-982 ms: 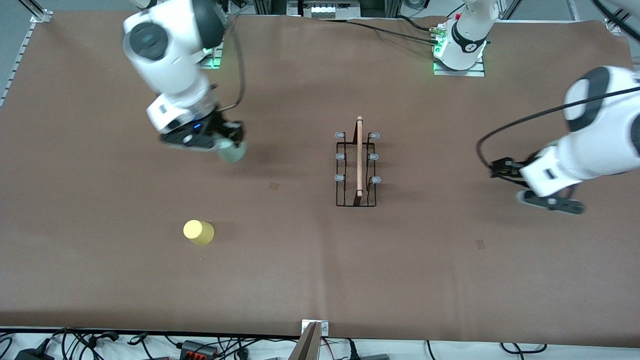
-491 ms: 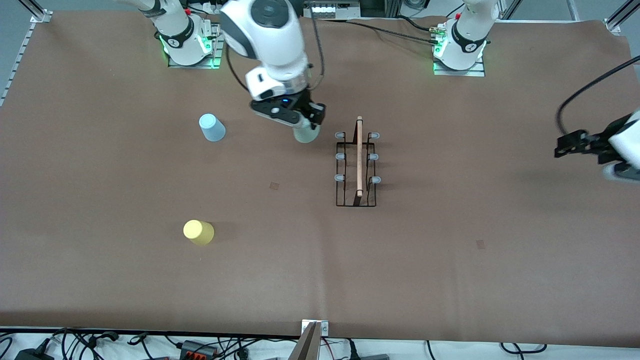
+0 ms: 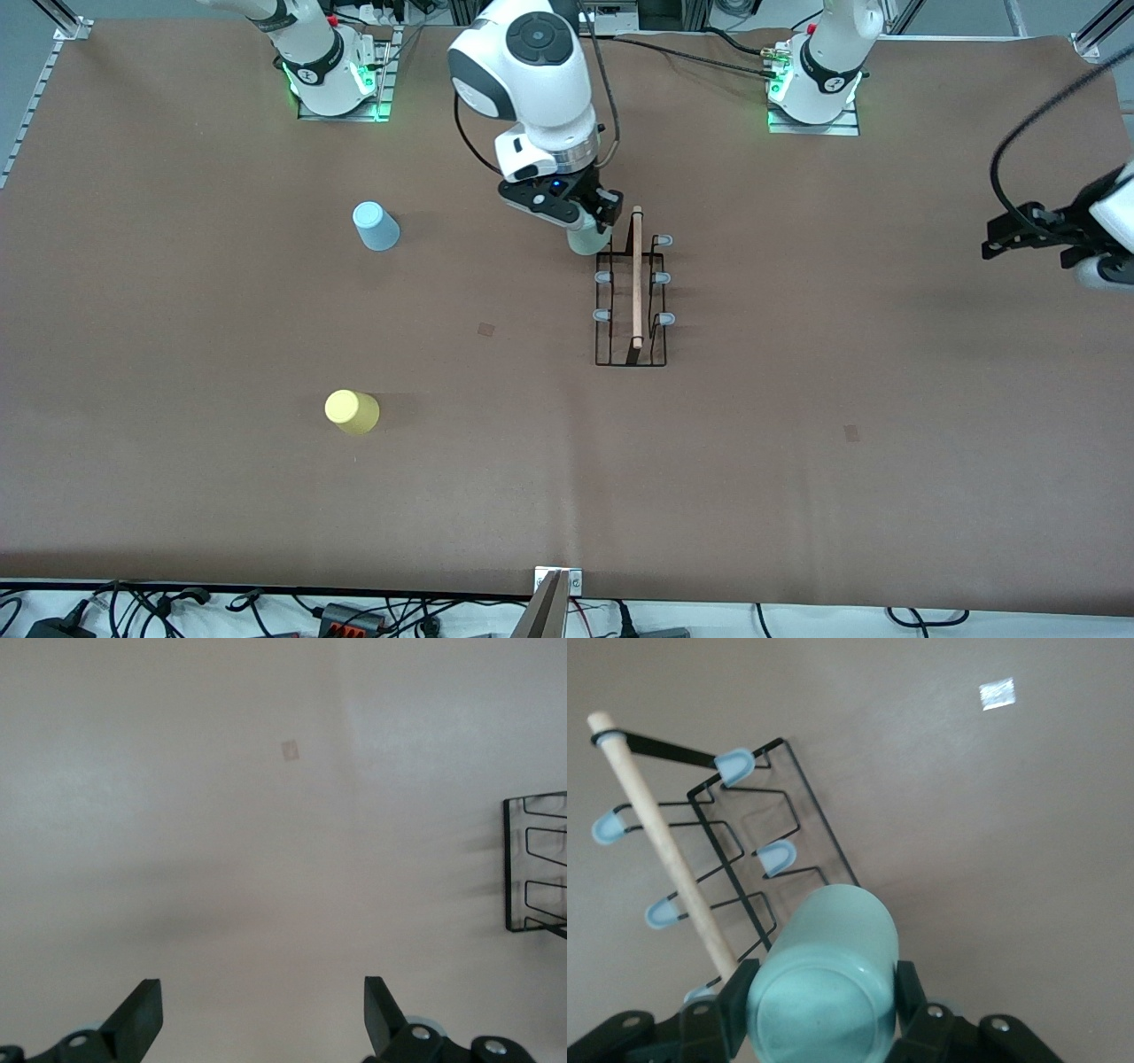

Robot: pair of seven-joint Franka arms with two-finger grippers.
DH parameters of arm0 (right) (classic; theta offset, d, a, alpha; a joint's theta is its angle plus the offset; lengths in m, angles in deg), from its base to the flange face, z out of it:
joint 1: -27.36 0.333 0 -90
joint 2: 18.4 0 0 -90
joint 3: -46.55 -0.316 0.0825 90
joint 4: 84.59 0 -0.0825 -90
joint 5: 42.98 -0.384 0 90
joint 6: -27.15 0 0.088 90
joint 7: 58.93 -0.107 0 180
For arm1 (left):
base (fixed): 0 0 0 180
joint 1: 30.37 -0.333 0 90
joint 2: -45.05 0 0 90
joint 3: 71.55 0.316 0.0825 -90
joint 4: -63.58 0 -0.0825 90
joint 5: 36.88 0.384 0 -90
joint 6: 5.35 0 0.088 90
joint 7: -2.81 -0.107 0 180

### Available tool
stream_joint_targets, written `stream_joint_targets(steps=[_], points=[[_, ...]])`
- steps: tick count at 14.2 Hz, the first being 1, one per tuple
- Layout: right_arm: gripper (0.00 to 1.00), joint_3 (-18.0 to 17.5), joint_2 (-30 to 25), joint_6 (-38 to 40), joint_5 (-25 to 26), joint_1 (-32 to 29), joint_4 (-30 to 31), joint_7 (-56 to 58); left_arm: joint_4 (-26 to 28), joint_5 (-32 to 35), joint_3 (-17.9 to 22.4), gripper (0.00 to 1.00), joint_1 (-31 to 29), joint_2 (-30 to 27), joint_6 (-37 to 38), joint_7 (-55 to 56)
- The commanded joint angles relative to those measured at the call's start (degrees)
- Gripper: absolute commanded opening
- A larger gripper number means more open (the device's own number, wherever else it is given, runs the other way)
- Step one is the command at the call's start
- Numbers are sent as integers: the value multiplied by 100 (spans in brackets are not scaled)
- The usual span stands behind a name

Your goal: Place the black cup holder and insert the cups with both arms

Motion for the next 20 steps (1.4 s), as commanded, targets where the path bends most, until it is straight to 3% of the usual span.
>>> stream_joint_targets(steps=[1, 4, 6, 8, 11, 14, 17, 20], points=[[7, 53, 308, -40, 177, 178, -309, -163, 781, -46, 114, 100, 53, -560, -411, -87], [11, 53, 466, -93, 300, 205, -309, -163, 711, -98, 105, 100, 44, -533, -384, -25], [38, 53, 554, -190, 291, 231, -309, -163, 693, -116, 97, 100, 53, -533, -393, -16], [100, 53, 625, -322, 291, 240, -309, -154, 658, -116, 88, 100, 79, -524, -393, -16], [100, 70, 424, -217, 300, 109, -327, 4, 649, -116, 88, 100, 71, -524, -245, -25], [100, 79, -94, 536, 300, -338, -301, 493, 606, -125, 88, 100, 79, -524, -209, -25], [100, 79, -586, 1469, 309, -1330, 259, 2694, 588, -125, 88, 100, 114, -524, -208, -25], [100, 158, -658, 1357, 335, -2358, 596, 4385, 588, -125, 79, 100, 115, -516, -209, -25]])
